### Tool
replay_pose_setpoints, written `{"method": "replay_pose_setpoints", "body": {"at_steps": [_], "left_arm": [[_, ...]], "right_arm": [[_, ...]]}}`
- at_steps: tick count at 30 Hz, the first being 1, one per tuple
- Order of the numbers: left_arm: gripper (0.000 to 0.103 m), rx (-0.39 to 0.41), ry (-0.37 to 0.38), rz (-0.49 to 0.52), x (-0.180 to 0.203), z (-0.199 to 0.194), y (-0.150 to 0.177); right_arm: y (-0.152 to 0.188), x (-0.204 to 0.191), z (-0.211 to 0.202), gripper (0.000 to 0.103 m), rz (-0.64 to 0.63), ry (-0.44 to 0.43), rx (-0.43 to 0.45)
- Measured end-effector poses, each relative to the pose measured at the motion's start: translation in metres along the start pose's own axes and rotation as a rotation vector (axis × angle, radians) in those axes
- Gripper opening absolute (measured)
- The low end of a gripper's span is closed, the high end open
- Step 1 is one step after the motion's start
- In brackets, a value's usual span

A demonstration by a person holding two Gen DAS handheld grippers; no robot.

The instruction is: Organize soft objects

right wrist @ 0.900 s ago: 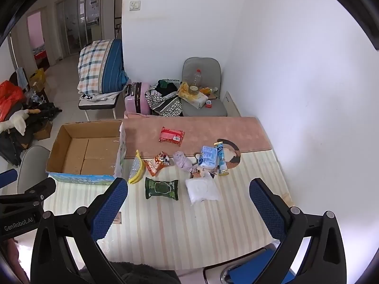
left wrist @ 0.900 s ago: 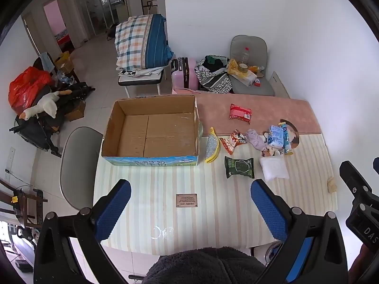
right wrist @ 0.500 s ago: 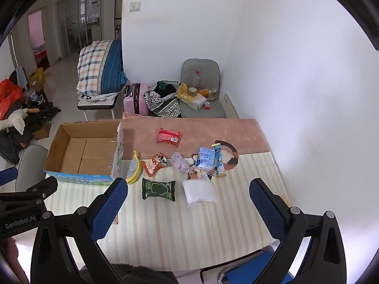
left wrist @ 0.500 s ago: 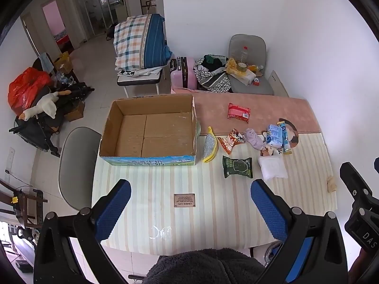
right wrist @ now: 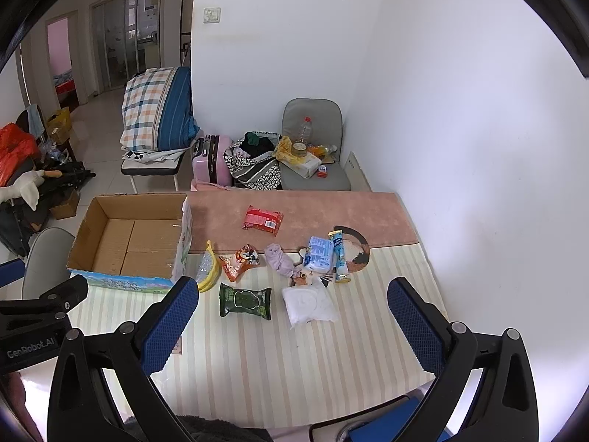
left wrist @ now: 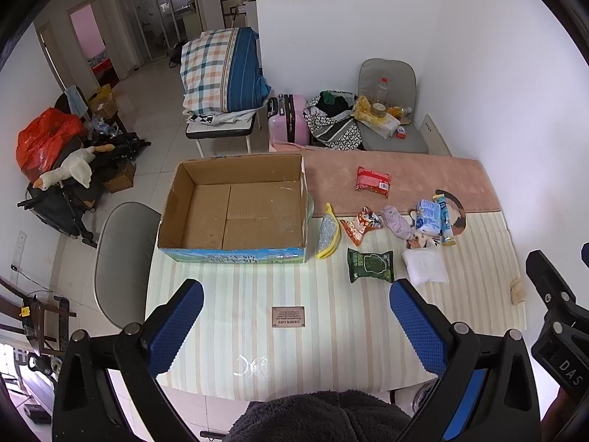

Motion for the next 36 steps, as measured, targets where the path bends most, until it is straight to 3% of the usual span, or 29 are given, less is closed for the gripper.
{"method": "replay_pose_setpoints", "body": {"at_steps": [36], "left_arm": [[0.103,0.023,-0.014,0.017,0.0029,-0.0056,-0.0057]], "right_arm": [[-0.0057,-0.0039,0.0025,0.103,0.006,0.003,0.032]]}}
Point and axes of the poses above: each gripper's, at about its wrist camera, not at the fingertips, and z roughly the way its jaws point, x to its right, y to its underside, the point moved 3 cm from there along z, roughly the way its jaws point, and after that the axes turned 9 degrees about -x, right-handed, at the moved point
